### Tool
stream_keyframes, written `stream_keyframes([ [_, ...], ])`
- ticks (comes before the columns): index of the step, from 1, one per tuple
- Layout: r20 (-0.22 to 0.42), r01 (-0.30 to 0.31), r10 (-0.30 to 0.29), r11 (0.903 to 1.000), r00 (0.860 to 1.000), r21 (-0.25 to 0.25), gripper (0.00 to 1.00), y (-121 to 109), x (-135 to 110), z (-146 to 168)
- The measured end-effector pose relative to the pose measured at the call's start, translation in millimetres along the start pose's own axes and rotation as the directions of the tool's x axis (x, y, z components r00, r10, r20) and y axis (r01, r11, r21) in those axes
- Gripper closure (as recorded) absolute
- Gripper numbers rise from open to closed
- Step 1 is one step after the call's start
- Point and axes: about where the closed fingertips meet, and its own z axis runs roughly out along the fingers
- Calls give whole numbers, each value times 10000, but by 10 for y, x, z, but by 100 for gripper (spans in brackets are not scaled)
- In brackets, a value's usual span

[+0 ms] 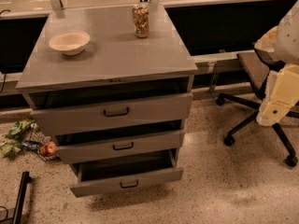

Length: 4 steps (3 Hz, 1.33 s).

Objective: Close bottom drawer

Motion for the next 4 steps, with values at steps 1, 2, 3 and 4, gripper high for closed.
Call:
stream_keyframes([
  [1, 121, -23, 22, 10000, 9999, 18, 3, -6, -9, 16],
  [2, 1032, -202, 190, 9997, 9945, 108, 26, -45, -75, 132],
  [3, 2168, 67, 10, 9994, 9762, -344, 49, 33, -406, 680],
  [4, 3280, 847, -509, 9924, 9433, -897, 72, 167, -800, 1538],
])
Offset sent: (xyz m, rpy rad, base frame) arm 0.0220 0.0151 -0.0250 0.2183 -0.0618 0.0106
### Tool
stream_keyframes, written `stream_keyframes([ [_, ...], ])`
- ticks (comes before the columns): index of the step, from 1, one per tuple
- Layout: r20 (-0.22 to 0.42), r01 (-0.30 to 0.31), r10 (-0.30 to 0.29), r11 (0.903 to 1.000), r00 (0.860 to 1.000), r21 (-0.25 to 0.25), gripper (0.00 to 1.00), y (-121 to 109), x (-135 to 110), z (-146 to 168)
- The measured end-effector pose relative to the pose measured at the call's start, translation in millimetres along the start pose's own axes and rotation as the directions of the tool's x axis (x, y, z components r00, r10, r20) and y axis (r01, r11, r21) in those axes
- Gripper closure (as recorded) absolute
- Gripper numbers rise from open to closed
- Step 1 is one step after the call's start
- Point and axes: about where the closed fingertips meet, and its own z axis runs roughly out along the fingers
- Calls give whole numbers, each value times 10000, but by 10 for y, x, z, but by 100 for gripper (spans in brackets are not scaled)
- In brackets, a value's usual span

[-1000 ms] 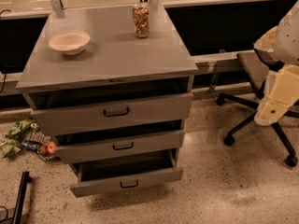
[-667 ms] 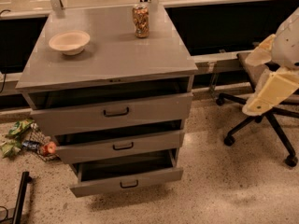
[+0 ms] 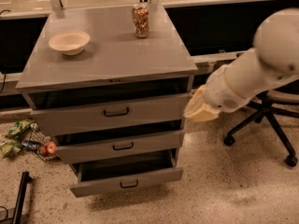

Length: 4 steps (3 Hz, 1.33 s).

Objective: Close bottom drawer

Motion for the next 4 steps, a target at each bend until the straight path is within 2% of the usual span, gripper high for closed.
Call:
stream_keyframes([
  [1, 718, 686, -658, 9969, 9952, -373, 96, -113, -37, 1016],
  [2, 1031, 460, -485, 9986, 9935, 263, 100, -325, -41, 1165],
  [3, 1292, 243, -258, 9996, 9913, 134, 100, -282, -26, 1237],
  [4, 2038, -283, 382, 9983, 9783, -514, 100, -26, 119, 1707],
])
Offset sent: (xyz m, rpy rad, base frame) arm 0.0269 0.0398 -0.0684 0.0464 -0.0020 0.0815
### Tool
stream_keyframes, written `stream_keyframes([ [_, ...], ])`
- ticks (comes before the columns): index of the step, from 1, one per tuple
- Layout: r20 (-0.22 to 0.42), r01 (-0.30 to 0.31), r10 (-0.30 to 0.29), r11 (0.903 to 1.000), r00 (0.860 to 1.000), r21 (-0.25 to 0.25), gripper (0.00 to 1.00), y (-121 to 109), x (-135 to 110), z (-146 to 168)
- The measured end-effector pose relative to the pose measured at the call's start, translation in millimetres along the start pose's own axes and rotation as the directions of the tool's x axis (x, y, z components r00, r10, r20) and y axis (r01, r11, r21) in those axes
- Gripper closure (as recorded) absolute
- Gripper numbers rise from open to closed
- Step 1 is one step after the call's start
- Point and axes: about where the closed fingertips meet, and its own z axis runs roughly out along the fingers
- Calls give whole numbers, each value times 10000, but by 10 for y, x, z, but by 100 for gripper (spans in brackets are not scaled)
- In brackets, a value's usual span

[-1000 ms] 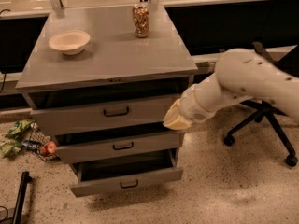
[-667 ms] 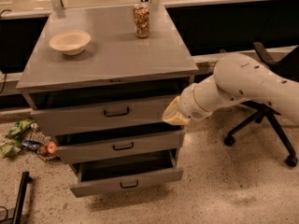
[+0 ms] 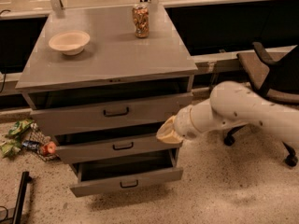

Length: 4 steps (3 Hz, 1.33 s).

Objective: Close bottom drawer

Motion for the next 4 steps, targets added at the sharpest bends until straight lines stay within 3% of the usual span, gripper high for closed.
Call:
stream_keyframes([
  [1, 822, -437, 495, 9965, 9954, -709, 100, 323, 509, 953],
  [2, 599, -786, 814, 9958, 9949, -479, 100, 390, 849, 1579],
  [3, 599, -785, 814, 9958, 9949, -481, 100, 390, 849, 1580],
  [4, 891, -1007, 1031, 9944, 9907, -313, 100, 404, 994, 1890],
])
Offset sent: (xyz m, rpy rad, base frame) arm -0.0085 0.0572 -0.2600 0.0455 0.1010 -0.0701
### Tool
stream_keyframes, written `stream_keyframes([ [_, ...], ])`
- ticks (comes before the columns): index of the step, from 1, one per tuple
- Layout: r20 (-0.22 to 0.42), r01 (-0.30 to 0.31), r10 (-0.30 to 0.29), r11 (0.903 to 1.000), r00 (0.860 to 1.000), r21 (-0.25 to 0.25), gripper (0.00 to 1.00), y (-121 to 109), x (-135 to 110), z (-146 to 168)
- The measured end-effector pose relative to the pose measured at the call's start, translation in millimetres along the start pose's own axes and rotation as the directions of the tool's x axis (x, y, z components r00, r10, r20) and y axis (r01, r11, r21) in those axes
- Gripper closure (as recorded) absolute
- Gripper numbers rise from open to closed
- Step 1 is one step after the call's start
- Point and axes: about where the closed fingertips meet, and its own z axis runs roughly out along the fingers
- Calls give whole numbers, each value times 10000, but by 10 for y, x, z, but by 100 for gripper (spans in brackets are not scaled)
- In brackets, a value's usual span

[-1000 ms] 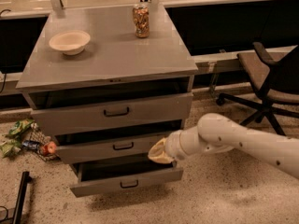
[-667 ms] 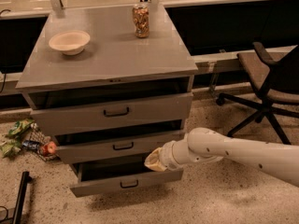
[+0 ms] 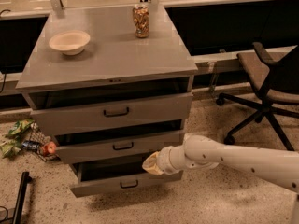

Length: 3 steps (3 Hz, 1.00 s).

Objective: Close bottom drawer

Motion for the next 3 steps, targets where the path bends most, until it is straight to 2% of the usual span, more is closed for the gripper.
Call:
stream_keyframes([
  [1, -300, -67, 69, 9999, 9995, 92, 100, -90, 328, 370],
  [2, -847, 97, -42, 9978, 9964, 655, 100, -506, 858, 741],
  [3, -830, 79, -25, 9979, 9965, 648, 100, -502, 868, 754],
])
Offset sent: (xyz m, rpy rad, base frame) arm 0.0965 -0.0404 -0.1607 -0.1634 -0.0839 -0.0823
